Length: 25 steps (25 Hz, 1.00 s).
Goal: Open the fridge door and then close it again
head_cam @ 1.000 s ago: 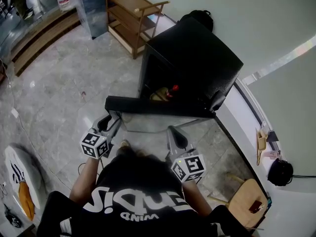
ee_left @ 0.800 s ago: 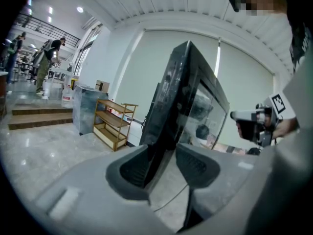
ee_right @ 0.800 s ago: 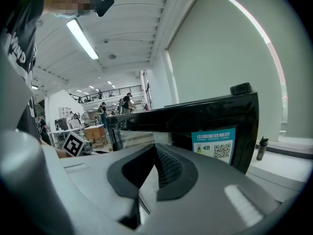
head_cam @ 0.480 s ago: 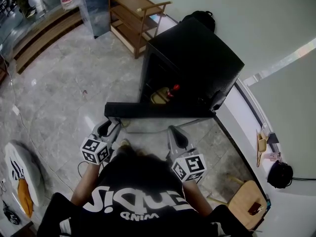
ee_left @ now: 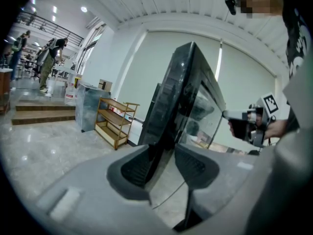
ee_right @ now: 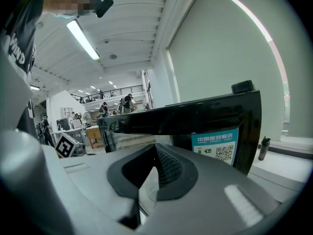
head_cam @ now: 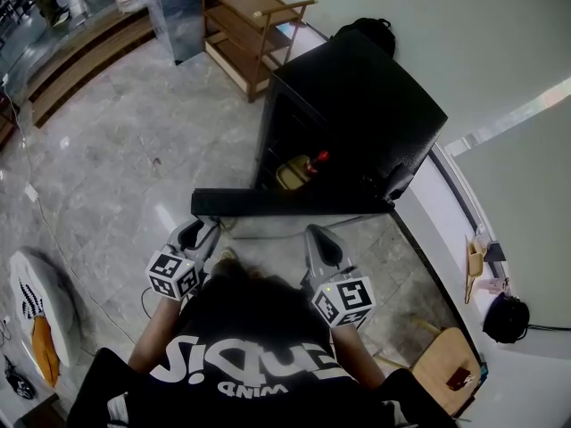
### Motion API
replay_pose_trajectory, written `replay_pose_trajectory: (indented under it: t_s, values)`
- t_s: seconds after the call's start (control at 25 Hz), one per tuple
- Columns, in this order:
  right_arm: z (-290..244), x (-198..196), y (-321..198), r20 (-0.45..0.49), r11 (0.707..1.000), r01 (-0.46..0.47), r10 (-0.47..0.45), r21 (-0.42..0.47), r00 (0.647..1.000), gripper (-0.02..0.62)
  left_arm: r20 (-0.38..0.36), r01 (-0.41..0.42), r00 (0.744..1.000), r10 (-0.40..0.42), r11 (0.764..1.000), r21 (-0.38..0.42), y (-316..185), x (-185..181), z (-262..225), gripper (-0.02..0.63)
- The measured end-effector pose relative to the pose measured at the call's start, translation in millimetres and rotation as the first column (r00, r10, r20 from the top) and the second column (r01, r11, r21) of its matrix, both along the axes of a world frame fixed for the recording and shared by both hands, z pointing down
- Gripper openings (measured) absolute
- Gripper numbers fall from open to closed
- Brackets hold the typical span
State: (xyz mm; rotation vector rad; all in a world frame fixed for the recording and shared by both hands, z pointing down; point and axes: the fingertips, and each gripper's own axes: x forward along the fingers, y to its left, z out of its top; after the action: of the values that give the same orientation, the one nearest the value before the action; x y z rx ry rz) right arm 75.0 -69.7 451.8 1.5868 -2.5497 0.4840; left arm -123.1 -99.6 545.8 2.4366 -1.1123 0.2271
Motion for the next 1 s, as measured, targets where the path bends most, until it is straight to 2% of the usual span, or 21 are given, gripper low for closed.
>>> replay_pose_trajectory:
  t_s: [0.44,1.0]
  values:
    - [1.3,-3.0,-6.2,0.001,1.000,-0.002,0.002,-0.001,1.000,-0.002,0.008,-0.013,1.000,0.013,1.000,0.008,-6.4,-0.5,0.7,0.164]
    - [-0.8,3.2,-23.7,0.002,1.000,-0.020,0.020,0.010,1.000,-0.002,0.025,-0.056,0.998,0.056,0.998,0.018,-42.2,4.9,1.9,0.170]
